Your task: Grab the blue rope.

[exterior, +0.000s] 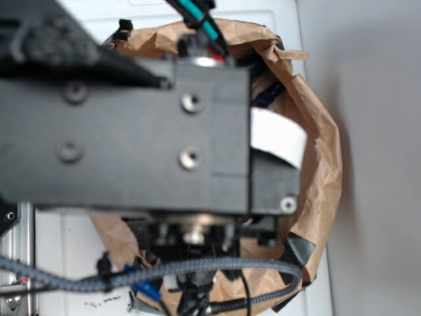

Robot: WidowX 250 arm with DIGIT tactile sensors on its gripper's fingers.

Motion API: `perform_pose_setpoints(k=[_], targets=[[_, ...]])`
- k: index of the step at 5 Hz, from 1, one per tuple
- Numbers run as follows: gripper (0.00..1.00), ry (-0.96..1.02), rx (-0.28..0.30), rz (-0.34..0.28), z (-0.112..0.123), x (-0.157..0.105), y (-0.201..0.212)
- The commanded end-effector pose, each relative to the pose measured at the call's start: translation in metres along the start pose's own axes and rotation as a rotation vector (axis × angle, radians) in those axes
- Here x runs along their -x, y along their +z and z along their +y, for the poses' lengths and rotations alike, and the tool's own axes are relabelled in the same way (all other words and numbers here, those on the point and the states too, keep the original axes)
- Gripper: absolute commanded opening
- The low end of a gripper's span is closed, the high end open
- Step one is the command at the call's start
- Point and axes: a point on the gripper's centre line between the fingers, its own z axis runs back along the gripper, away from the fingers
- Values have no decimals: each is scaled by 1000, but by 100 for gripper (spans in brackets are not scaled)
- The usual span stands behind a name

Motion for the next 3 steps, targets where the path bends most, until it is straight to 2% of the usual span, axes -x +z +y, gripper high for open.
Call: perform_pose_setpoints(k=[1,3], targets=[[100,5,8,-76,2,-8,20],[100,171,-40,-38,28,-45,-17]])
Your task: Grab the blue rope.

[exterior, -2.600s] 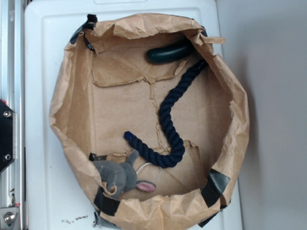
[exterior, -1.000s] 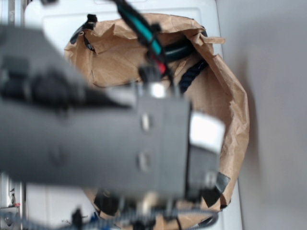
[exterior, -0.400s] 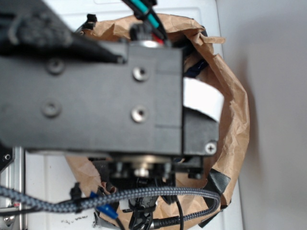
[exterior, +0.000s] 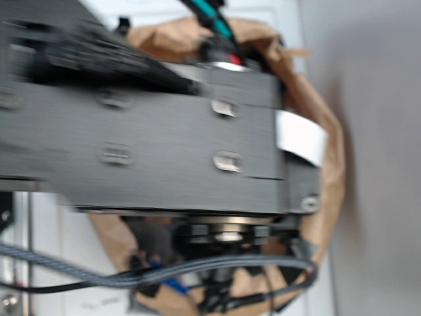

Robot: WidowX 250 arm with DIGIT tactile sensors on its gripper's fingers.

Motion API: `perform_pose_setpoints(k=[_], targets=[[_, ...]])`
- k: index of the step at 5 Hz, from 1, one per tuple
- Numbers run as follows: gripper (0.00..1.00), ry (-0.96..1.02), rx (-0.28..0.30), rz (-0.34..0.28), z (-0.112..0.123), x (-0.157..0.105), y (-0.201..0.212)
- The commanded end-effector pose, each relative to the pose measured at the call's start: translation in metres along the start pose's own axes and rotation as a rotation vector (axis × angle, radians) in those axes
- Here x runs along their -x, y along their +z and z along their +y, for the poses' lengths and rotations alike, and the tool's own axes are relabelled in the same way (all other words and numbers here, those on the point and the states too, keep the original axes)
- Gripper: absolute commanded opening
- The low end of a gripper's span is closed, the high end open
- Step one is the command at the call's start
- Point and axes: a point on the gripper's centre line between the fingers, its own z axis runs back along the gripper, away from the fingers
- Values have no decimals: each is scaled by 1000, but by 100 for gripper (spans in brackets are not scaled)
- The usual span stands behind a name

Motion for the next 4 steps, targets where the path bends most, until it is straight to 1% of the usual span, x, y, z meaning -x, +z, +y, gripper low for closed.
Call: perform_pose_setpoints(k=[1,2,3,4], targets=[[100,203,-27,-72,35,-38,-9],[100,380,37,-76,48,-35,-12],[100,444,74,-86,50,-34,-32],[100,485,89,-76,56,-32,-54]])
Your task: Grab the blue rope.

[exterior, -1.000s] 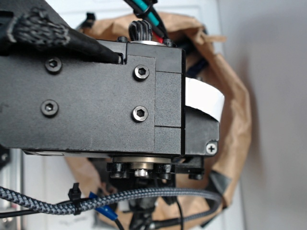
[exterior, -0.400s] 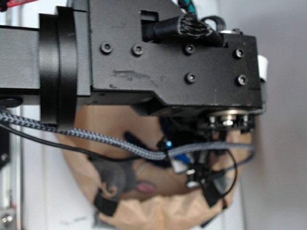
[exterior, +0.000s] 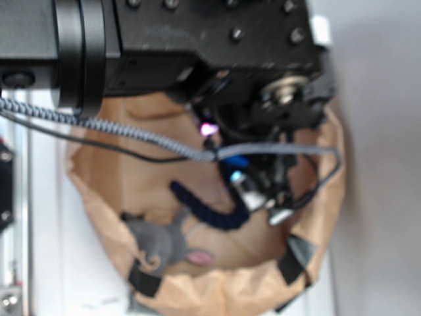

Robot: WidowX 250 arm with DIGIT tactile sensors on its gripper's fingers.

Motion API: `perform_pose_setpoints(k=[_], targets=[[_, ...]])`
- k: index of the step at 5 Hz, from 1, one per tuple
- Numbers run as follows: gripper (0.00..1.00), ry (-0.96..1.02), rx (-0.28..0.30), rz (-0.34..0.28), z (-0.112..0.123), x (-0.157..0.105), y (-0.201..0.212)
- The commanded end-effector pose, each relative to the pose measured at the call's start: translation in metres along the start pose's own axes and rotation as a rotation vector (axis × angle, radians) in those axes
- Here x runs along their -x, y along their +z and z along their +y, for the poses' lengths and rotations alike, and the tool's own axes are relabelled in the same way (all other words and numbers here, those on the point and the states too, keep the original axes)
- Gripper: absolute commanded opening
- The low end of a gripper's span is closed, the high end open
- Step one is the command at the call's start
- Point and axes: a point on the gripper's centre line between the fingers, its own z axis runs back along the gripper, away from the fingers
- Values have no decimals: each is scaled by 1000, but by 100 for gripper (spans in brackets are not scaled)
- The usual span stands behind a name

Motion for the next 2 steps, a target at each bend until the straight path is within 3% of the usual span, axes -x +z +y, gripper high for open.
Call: perform_pose_setpoints(k=[1,2], targets=[[100,23,34,-47,8,-3,-31],[100,13,9,-69,5,2,-51]])
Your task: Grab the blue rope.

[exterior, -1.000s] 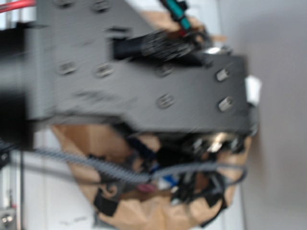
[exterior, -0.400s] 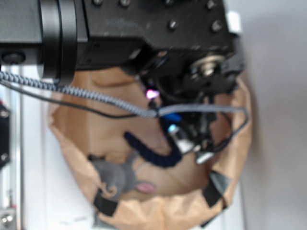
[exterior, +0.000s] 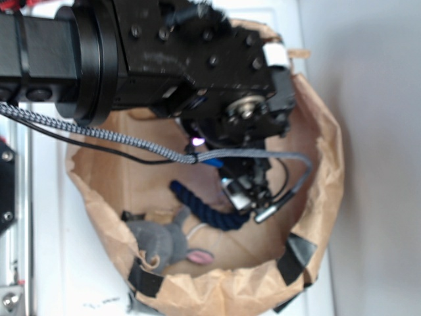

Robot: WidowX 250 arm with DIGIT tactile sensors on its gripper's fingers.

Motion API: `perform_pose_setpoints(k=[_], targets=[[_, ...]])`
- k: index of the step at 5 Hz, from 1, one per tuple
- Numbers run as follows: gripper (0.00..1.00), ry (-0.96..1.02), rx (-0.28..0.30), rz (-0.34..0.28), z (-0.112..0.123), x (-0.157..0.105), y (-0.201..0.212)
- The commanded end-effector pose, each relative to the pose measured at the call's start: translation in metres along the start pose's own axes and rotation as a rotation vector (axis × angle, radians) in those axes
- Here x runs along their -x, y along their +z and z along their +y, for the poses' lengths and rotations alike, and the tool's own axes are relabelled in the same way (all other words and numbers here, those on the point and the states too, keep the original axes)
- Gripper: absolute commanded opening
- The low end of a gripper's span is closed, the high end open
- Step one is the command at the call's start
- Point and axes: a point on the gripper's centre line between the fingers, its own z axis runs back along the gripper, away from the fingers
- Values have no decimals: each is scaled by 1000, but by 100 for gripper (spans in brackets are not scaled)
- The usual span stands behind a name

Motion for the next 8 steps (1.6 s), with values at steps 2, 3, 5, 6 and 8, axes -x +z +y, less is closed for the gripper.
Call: perform_pose_setpoints(k=[2,3,5,6,8], targets=[[100,46,-63,-106,-19,12,-44],[100,138,-79,-68,-26,4,-32],[100,114,-52,9,-23,-8,3],[100,123,-62,39,-28,-15,19],[100,161,-58,-25,-32,-21,5]])
